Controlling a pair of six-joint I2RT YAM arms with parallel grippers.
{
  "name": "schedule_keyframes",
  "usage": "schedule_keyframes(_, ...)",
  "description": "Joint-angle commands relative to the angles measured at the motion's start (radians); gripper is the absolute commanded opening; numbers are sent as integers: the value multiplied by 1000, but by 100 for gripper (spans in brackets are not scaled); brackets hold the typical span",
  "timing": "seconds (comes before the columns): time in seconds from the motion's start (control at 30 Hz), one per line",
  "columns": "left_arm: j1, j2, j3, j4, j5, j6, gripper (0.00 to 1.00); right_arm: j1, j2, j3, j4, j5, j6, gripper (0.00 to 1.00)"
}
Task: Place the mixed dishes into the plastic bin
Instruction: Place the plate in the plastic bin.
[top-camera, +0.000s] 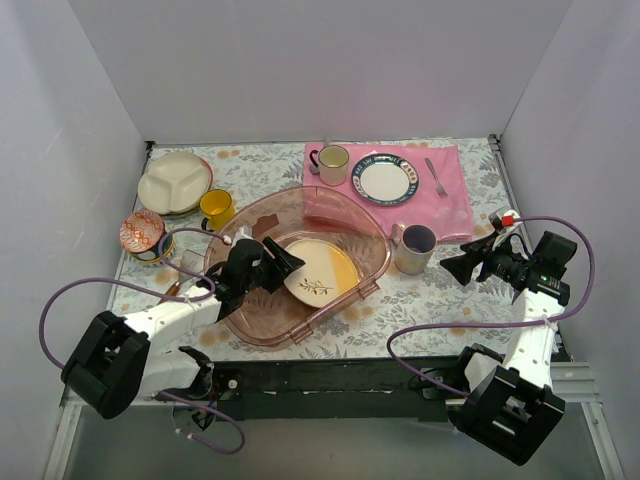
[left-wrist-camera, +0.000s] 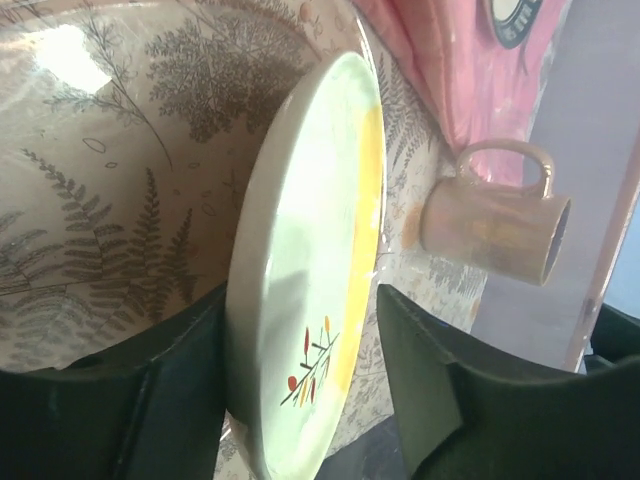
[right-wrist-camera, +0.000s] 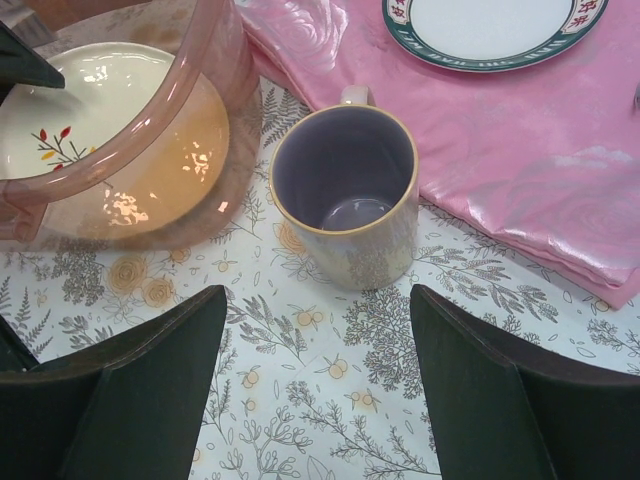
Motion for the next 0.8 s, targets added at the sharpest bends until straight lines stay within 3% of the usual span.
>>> schedule_keyframes(0.0, 9, 27, 55, 72, 64, 17, 57, -8, 1, 4, 3, -9, -17, 82)
schedule_keyframes(0.4, 13, 202, 224, -83, 102, 118, 82, -8, 8, 10, -3, -2, -26, 82)
schedule_keyframes(0.53, 15, 231, 348, -246, 65, 199, 92, -9, 7, 12, -8, 0, -29, 82)
schedule_keyframes(0.77, 13, 251, 494, -414, 32, 339, 95, -8, 4, 15, -17, -2, -38, 82)
